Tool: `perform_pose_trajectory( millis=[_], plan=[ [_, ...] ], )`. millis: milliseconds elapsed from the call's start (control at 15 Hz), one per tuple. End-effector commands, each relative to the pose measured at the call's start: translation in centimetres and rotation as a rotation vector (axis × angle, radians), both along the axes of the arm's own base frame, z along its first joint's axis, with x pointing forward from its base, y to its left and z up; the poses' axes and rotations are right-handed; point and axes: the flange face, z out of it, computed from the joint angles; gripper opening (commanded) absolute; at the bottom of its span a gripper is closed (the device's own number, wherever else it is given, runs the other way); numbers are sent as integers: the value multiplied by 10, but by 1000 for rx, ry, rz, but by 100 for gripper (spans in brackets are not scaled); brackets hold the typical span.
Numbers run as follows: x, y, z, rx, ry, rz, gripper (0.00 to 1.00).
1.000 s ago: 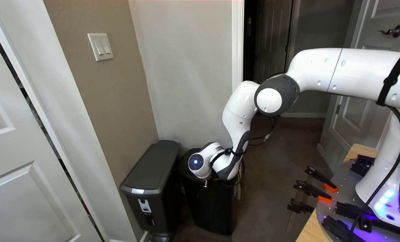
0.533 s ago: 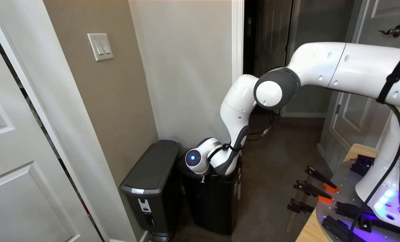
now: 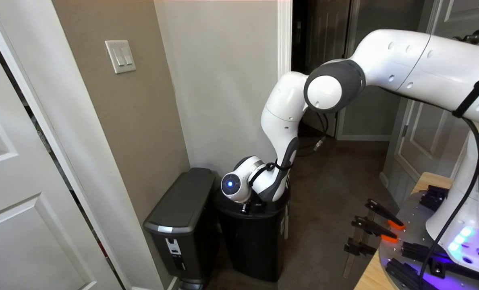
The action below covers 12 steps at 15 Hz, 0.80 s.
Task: Open the bin completely
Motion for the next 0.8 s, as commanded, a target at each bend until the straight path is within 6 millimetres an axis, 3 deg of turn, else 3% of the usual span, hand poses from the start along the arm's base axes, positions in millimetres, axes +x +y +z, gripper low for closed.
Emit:
perform_pose_trajectory(
  millis=[0,333,733],
  plan=[
    [-13,-12,25,-41,-31,-36,100],
    [-19,-27,33,-23,-37,-65,100],
    [-18,-21,-1,291,75,82,100]
  ],
)
